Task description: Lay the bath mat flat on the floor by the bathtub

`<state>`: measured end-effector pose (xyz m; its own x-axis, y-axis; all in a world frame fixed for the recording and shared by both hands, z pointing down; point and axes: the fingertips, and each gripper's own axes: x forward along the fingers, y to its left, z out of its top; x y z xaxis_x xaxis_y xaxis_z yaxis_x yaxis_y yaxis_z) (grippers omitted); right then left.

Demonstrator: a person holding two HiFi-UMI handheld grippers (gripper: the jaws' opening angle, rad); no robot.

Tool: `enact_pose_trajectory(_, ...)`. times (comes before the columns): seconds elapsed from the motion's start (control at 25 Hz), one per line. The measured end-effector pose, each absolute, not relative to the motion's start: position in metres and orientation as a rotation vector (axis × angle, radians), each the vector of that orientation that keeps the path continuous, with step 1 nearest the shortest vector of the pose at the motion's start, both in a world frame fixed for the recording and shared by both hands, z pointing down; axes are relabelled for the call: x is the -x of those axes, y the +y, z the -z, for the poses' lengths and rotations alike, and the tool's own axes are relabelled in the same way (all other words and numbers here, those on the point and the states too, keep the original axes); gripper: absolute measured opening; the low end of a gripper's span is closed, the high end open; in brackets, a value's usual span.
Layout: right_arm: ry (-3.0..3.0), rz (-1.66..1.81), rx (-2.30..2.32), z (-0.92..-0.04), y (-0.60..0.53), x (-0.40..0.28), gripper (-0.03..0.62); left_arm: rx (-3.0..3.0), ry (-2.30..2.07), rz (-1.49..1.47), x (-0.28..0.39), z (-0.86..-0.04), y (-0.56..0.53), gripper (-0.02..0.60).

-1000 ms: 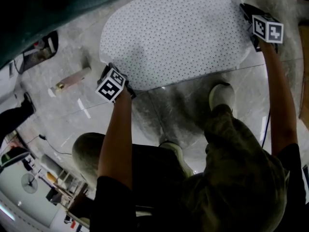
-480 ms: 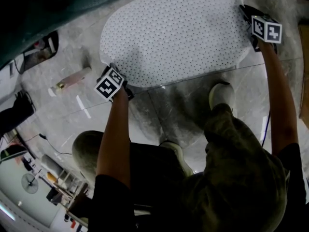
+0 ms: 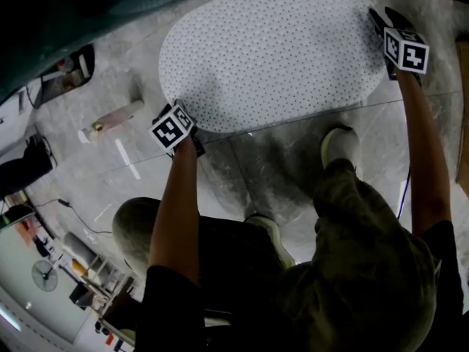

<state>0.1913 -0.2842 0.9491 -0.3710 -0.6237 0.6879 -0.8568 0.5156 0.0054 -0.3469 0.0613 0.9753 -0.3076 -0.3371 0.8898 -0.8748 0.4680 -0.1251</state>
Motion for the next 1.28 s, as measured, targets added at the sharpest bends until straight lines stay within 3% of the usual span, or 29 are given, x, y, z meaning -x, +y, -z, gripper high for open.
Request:
enact_pose_trajectory(0.24,-2.177,-0.587,-1.038,-0.964,-0.247,-0.159,0.193,-1.268,-1.763,-0.805,0.309,-0.988,0.041,0.110)
enact_pose_trajectory(0.52,-2.156,-0.524,-1.002,-0.975,-0.246,-0.164,0.128,-1.171,-1.801,-0.697,0.309,-0.989,0.044,0.110)
enact_pose_trajectory(0.68,-2.139,-0.537,-1.041,-0.967,-0.245,-0.183,0.125,-1.206,-1.914,-0.684,0.314,-0.970,0.038,0.106)
enact_pose_trajectory(0.84,-2.206,-0.613,-1.064,-0.953,-0.235,-0.180,0.069,-1.315,-1.938,-0.639,0.305,-0.961,0.026,0.092)
enact_pose_trajectory(0.96,-2.258,-0.664,-1.058,-0.946,-0.219,-0.165,0.033,-1.359,-1.914,-0.604,0.292,-0.963,0.024,0.046)
enact_pose_trajectory(1.28,-2.258,-0.744,-1.144,-0.956,-0.191,-0.134,0.023,-1.515,-1.821,-0.583,0.265,-0.973,0.022,0.018)
